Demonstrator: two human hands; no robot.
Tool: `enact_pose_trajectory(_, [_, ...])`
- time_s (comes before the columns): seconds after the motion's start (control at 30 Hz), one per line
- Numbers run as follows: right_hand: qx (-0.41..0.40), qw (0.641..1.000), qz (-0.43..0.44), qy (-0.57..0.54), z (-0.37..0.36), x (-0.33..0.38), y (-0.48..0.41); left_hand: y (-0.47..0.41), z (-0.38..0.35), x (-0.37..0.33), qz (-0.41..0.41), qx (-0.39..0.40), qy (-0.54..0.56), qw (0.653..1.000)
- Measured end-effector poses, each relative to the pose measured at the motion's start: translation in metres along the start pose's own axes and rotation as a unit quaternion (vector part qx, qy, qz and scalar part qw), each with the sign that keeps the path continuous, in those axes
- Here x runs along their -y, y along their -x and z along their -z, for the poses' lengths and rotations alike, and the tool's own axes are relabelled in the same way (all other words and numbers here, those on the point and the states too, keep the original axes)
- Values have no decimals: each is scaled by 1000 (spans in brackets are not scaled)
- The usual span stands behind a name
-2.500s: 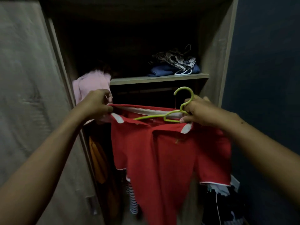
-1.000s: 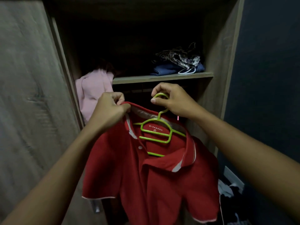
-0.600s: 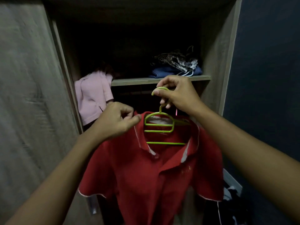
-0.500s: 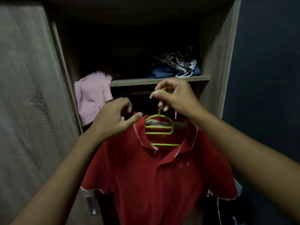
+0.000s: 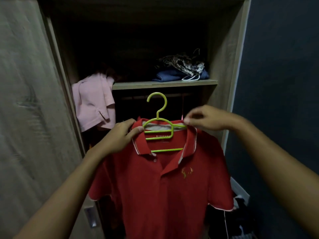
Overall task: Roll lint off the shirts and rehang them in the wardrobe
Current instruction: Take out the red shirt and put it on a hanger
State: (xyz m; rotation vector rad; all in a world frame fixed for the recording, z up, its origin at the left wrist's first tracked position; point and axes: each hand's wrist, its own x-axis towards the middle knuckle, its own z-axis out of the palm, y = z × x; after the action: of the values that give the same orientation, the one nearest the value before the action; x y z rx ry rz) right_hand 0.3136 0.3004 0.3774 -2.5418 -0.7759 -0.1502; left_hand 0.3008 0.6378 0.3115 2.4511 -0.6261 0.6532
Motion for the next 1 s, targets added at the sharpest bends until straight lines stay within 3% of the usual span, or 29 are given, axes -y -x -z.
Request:
enact_pose_trajectory(0.03, [58,998,-18,31,0,-5,5,0,0,2,6,-3,4,1000])
enact_pose_trajectory(0.1, [98,993,-25,54,0,-7,10,-1,-3,4,12,-2,13,1000])
enact_pose_trajectory(0.2, [82,996,-14,39,2,0,7,-5,-9,5,37,-3,35,999])
enact_pose_trajectory(0.33, [70,994,-51,-66,12,12,6,-12,-16,14,84,6,40,996])
enact_pose_trajectory(0.43, [78,994,-70,-12,22,21,3,-17,-24,21,98,24,18,995])
enact_pose_trajectory(0.57, [114,980,-112,118,30,33,-7,-24,-28,28,147,-8,18,989])
enact_pose_trajectory(0.8, [102,962,-174,183,16,27,-25,-36,-42,35,220,-50,41,973])
enact_pose_trajectory(0.9, [66,968,-181,162,2,18,-36,-49,-52,35,236,-54,35,970])
enact_pose_trajectory(1.0, [28,981,-188,42,-21,2,-51,-66,-62,36,257,-56,16,965])
